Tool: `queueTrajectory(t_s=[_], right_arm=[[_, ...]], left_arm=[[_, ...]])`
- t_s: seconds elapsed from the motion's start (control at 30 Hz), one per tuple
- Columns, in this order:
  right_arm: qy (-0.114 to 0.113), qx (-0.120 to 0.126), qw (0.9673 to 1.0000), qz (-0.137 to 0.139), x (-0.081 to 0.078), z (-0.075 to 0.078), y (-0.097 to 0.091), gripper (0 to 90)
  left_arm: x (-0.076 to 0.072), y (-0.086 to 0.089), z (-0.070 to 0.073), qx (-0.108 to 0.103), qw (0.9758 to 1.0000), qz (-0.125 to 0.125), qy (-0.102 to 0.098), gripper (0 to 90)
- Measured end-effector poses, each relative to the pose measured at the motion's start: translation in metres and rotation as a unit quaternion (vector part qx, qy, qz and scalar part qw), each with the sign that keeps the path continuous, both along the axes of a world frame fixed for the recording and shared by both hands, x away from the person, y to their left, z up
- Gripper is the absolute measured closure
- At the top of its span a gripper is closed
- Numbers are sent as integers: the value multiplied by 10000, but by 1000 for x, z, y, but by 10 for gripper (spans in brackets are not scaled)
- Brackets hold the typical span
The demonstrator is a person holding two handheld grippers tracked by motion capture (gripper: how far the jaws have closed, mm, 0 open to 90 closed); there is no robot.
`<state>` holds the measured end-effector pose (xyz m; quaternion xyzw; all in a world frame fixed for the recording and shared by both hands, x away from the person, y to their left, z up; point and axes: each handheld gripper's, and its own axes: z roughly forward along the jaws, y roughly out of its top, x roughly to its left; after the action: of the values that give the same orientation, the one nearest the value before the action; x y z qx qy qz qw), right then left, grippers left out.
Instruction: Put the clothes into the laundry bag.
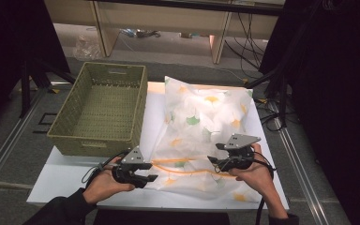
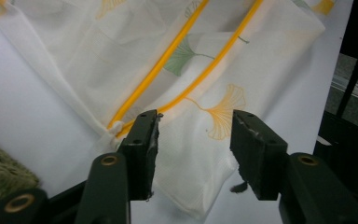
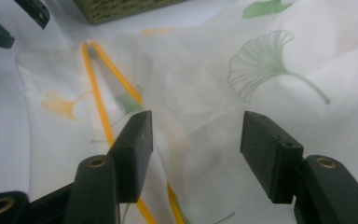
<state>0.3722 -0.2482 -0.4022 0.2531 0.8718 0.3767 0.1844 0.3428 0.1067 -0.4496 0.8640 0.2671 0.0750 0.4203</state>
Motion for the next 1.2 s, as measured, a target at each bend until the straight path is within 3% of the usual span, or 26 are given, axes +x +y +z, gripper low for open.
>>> queueTrajectory(t_s=[0.03, 0.1, 0.17, 0.3, 0.4, 0.5, 0.53, 0.57, 0.6, 0.63, 0.67, 0.7, 0.77, 0.8, 0.83, 0.87, 0.9, 1.0, 1.07, 1.1, 1.2], right_arm=[[-40, 35, 10000, -37, 0, 1, 0, 438], [-62, 100, 9999, -126, -2, 3, -1, 421], [-192, 137, 9995, -192, -2, 4, -3, 414], [-278, 349, 9982, -396, -2, 3, -6, 390], [-129, 461, 9975, -517, -3, 1, -8, 375], [-84, 539, 9969, -569, -4, -2, -9, 361], [-116, 547, 9970, -530, -3, -3, -10, 349], [-53, 615, 9965, -561, -4, -4, -10, 341], [62, 694, 9954, -662, -7, -4, -10, 341], [-54, 668, 9953, -697, -7, -4, -11, 336], [-88, 677, 9954, -673, -7, -4, -12, 322], [-89, 682, 9955, -651, -7, -4, -12, 315], [-88, 702, 9951, -687, -10, -3, -13, 311], [-146, 687, 9951, -702, -11, -4, -14, 298], [-50, 712, 9942, -805, -14, -4, -13, 284], [-188, 636, 9945, -805, -14, -4, -15, 281], [-125, 676, 9946, -782, -15, -5, -15, 281], [-100, 687, 9947, -765, -20, -6, -15, 281], [-202, 654, 9944, -803, -23, -7, -17, 281], [-107, 685, 9942, -817, -26, -7, -17, 281], [-248, 718, 9935, -843, -32, -6, -19, 281]], left_arm=[[0, 2, 2, 105, 9999, -13, -103, 496], [-1, 1, 3, -25, 9998, 96, -197, 464], [-2, 4, 7, 77, 9992, 136, -381, 435], [-3, 6, 11, -138, 9976, 351, -580, 394], [-2, 10, 15, -55, 9978, 328, -573, 373], [-2, 10, 15, -129, 9970, 327, -694, 360], [-3, 10, 16, -143, 9972, 363, -638, 355], [-3, 10, 16, -201, 9971, 420, -598, 350], [-3, 11, 17, -126, 9973, 387, -607, 347], [-3, 10, 16, -284, 9967, 461, -597, 342], [-2, 11, 17, -272, 9972, 396, -574, 335], [-3, 11, 17, -295, 9968, 495, -545, 328], [-2, 13, 17, -359, 9965, 423, -631, 319], [-3, 13, 18, -360, 9964, 494, -582, 303], [-4, 13, 18, -422, 9964, 512, -534, 291], [-4, 14, 18, -471, 9966, 489, -461, 282], [-5, 14, 18, -494, 9962, 521, -489, 270], [-7, 15, 17, -491, 9962, 513, -503, 248], [-8, 17, 17, -467, 9965, 428, -543, 234], [-10, 17, 16, -514, 9965, 488, -453, 222], [-11, 19, 16, -472, 9966, 427, -527, 204]])
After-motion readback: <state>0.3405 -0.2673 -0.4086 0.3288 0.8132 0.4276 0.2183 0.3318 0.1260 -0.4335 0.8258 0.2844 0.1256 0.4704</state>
